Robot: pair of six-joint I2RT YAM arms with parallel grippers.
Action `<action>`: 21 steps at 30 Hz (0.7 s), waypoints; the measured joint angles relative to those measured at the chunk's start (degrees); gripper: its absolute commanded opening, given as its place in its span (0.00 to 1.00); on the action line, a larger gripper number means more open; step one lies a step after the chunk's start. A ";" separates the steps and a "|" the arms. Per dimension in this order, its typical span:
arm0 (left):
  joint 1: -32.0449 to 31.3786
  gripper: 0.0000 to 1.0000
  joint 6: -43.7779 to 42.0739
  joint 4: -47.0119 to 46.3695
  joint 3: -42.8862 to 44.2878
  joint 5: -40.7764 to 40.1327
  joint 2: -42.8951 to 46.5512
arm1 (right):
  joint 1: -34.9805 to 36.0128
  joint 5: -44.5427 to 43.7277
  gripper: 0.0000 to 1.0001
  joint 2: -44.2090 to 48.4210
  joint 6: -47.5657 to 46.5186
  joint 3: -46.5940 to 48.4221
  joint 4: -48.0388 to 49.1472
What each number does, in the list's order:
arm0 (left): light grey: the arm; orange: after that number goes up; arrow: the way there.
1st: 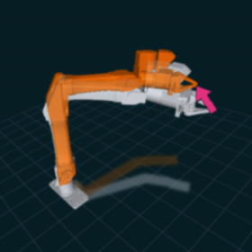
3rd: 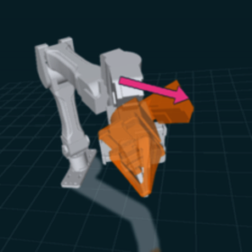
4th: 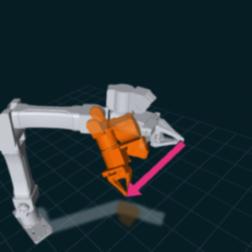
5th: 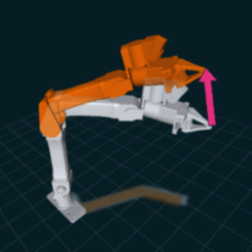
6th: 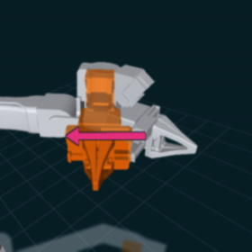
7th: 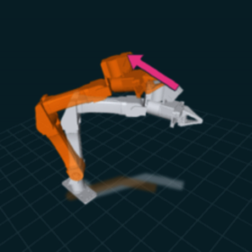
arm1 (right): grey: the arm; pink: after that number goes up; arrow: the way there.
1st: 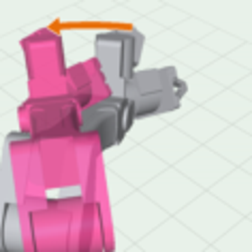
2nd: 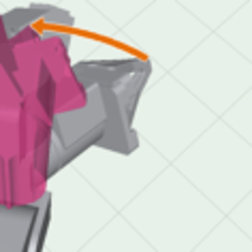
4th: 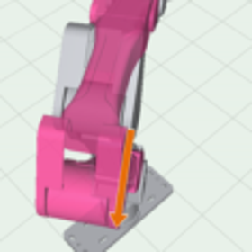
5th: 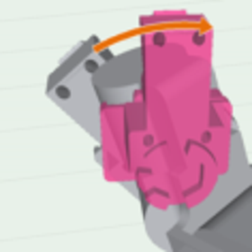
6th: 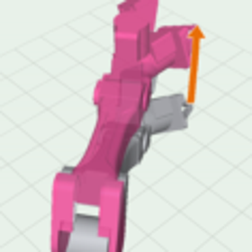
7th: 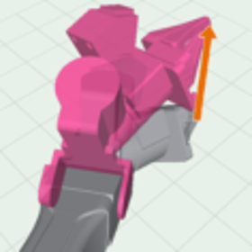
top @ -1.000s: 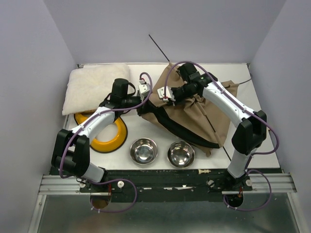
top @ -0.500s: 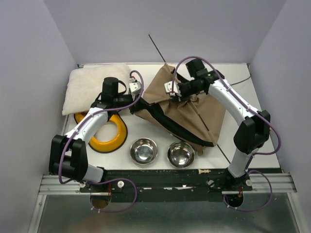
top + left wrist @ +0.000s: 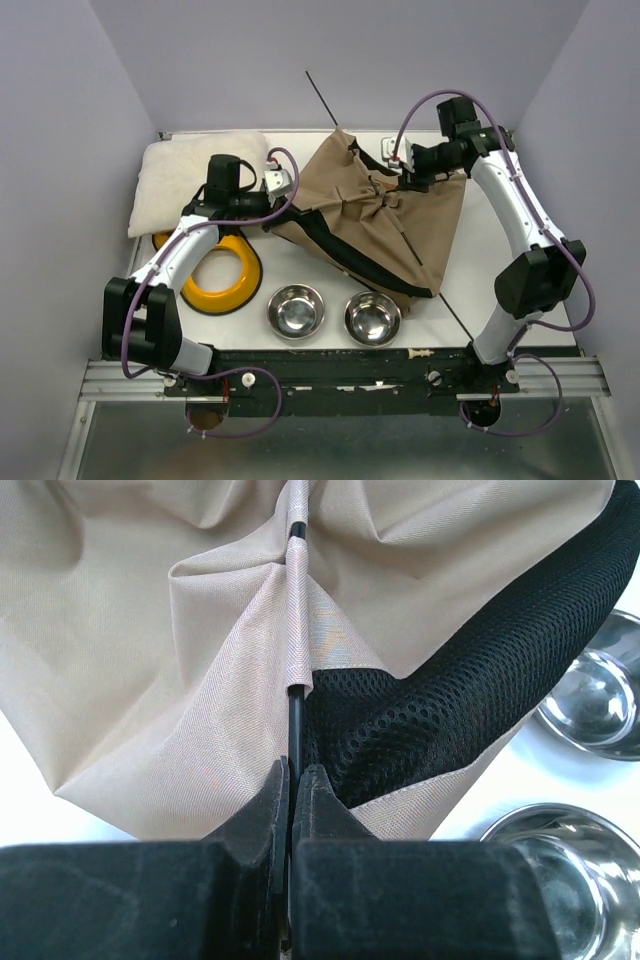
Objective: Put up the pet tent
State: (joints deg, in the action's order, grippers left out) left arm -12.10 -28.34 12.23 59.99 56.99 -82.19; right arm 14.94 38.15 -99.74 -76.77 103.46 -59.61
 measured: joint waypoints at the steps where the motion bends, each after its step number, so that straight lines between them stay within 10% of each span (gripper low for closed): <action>1: -0.02 0.00 -0.57 0.42 0.26 0.00 0.00 | -1.07 -0.39 0.57 -0.50 -0.68 0.63 -0.70; 9: -0.42 0.00 -3.02 1.42 1.31 -0.22 0.00 | -4.76 -1.88 0.50 -8.17 -6.08 5.22 -5.01; 21: -0.39 0.00 -3.72 2.23 1.27 -1.53 0.02 | -6.71 -3.54 0.07 -10.67 -12.85 1.20 -6.73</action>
State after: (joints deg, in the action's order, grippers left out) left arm -12.49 -32.05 14.46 61.25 55.46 -82.17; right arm 8.23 34.61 -110.41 -89.62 104.66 -66.35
